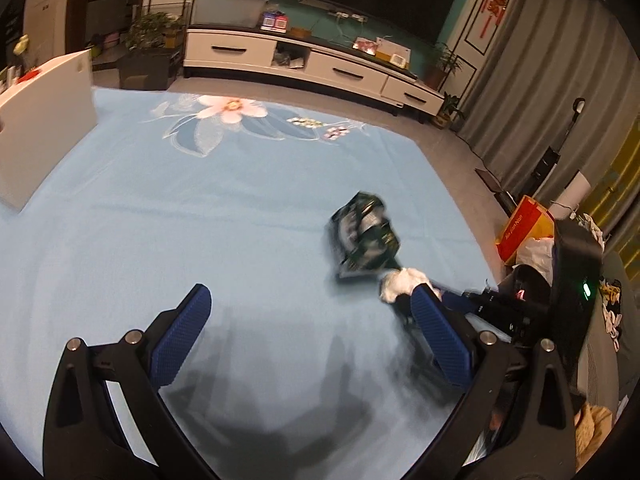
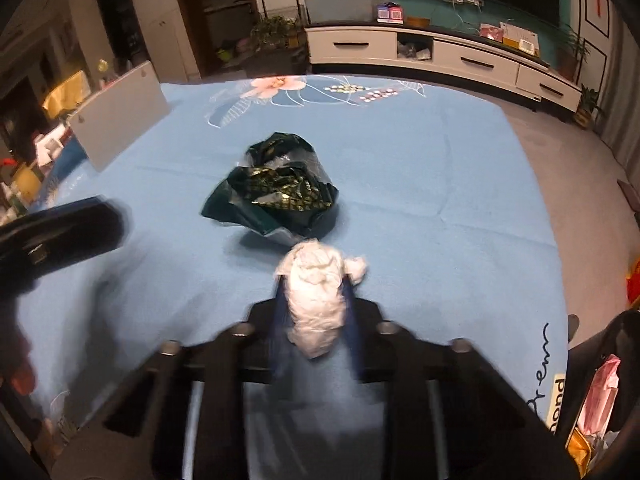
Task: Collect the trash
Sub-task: 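Grasp the white tissue with the right tool while the left tool grasps the black bag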
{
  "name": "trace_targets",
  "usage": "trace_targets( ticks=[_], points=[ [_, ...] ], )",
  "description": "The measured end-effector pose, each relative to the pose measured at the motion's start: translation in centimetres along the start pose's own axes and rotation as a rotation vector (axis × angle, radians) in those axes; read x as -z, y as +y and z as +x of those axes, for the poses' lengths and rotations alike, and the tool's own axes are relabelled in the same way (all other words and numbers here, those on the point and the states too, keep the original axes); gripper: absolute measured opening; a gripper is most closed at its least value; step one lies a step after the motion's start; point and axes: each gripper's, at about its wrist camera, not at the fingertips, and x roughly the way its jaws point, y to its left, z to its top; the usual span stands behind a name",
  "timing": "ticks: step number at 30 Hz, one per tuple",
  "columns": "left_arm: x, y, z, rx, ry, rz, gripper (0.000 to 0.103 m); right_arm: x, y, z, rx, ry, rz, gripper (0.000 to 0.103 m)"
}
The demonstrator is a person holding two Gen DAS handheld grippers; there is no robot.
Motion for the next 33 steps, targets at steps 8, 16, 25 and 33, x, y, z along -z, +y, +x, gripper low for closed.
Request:
trace_targets(
  ticks=[8, 16, 25, 33],
  points=[
    [-1.9, -3.7, 4.9, 0.011, 0.039, 0.071, 0.096, 3.2, -5.0, -6.4, 0.024, -0.101, 0.175, 0.021],
    [-2.0, -4.9, 8.4, -0.009, 0.102, 0.097, 0.050, 5.9, -6.2, -9.4, 0.030, -0.134, 0.221, 0.021],
    [-1.4, -6.3, 6.9, -0.015, 0.079, 0.154, 0.045, 7.1, -6.4, -10.4, 0.029, -0.131, 0.258, 0.021],
    [-0.4, -8.8, 3.1, 0.014, 0.037, 0.213, 0.045, 7.7, -6.6, -12.7, 0.049, -0.169, 0.286, 0.021]
  ],
)
